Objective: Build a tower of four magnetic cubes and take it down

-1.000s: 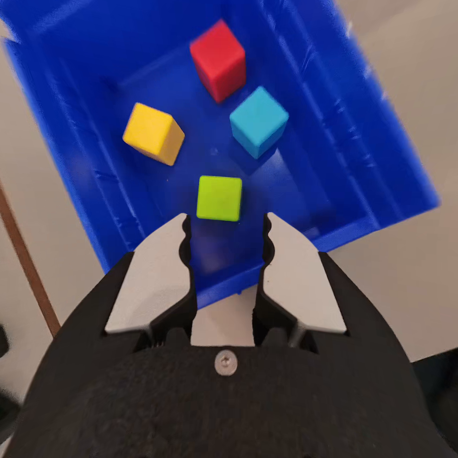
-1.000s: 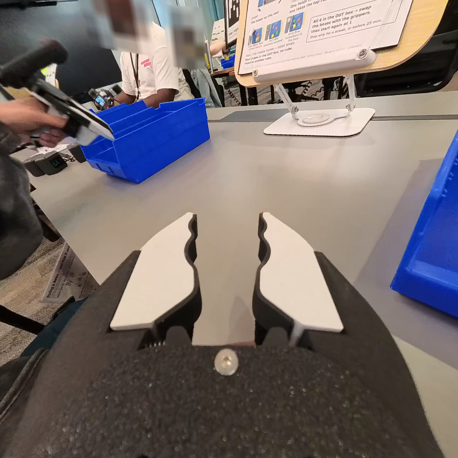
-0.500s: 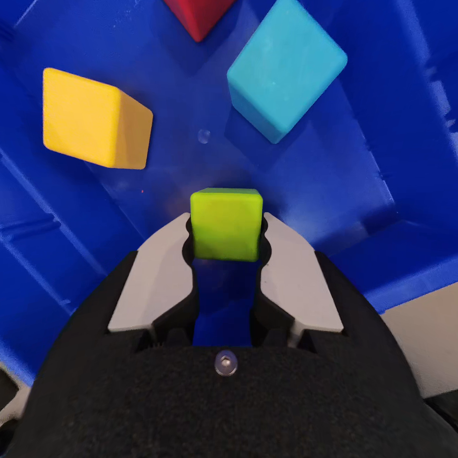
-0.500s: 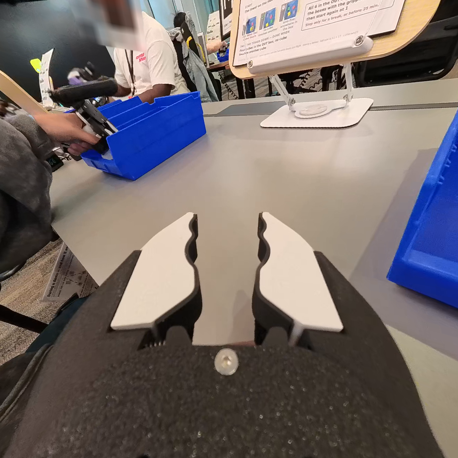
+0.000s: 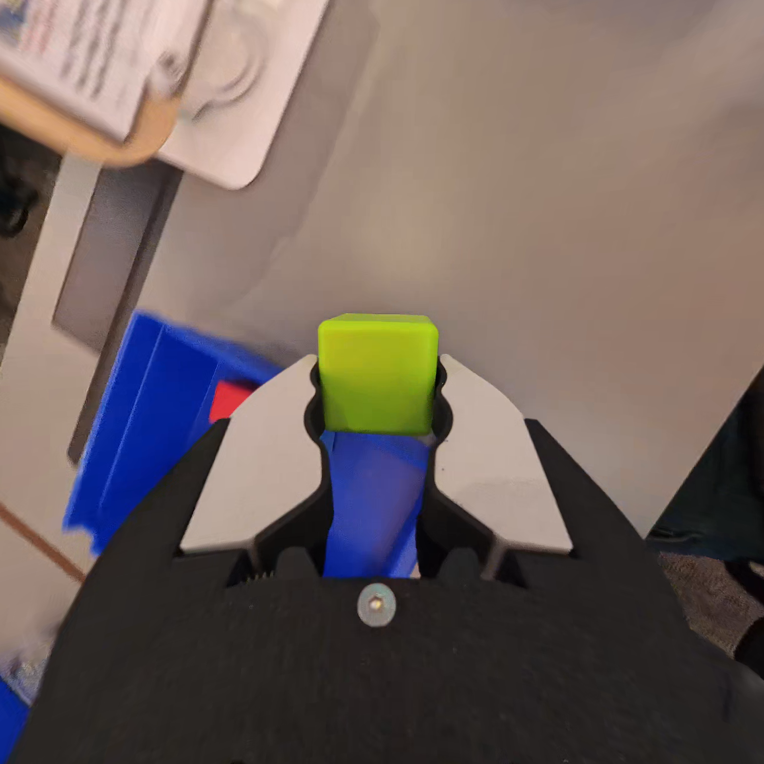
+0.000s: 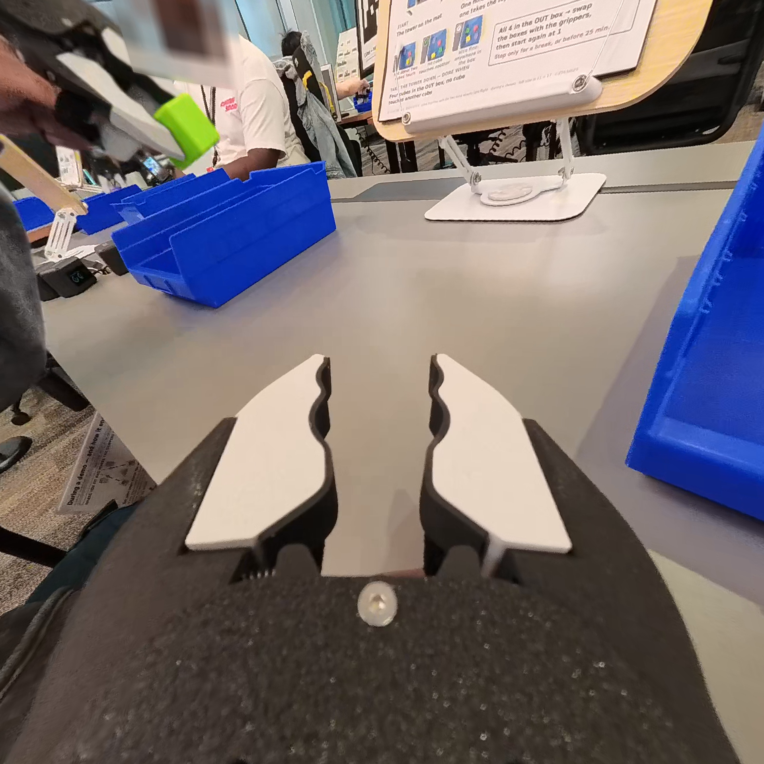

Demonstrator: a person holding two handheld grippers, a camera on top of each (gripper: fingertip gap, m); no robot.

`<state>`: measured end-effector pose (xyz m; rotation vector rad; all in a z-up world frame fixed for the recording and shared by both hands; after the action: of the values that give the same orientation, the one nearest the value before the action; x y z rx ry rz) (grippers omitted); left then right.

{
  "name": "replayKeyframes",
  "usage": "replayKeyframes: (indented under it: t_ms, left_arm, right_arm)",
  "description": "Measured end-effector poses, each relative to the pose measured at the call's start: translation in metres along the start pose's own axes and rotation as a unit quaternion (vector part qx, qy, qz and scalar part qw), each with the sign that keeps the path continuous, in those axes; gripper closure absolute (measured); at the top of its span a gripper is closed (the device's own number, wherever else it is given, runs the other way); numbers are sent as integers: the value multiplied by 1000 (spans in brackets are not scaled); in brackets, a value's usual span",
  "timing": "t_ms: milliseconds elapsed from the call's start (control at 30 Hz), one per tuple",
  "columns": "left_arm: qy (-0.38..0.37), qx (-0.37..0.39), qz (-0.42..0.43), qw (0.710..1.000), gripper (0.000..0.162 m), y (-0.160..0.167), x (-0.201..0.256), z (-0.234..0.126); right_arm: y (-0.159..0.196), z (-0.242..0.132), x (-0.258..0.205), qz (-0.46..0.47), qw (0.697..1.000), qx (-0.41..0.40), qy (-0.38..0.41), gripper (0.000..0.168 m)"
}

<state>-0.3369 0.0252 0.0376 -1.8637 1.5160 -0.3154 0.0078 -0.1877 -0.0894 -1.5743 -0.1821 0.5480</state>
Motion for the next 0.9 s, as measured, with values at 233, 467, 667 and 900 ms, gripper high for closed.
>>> replayKeyframes:
  t_ms: [233,467,667,900]
  left_arm:
    - [104,-60,117,986,113,-46,28,115]
    - [158,-75,127,976,113,-52,29,202]
    - [190,-41,138,971,113,-52,33,229]
    - [196,-76,143,967,113,-44,34,241]
  right_arm:
    - [-1,-3,2,-15,1000,0,6,123]
    - [3,-6,2,-33,999,-11,12,122]
    - [3,-9,3,-41,999,-14,19,123]
    - [3,-9,5,-34,999,-16,20,123]
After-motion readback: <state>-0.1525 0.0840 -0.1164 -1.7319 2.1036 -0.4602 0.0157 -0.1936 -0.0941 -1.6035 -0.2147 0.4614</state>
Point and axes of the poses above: each gripper's, where its closed fingertips meet, z out along the fingers, y out of its underside, x = y × z across the jaws, the point moved 7 cm from there along -z, back along the fingers, and after that the axes turned 11 degrees about x, right-handed, at the moved point
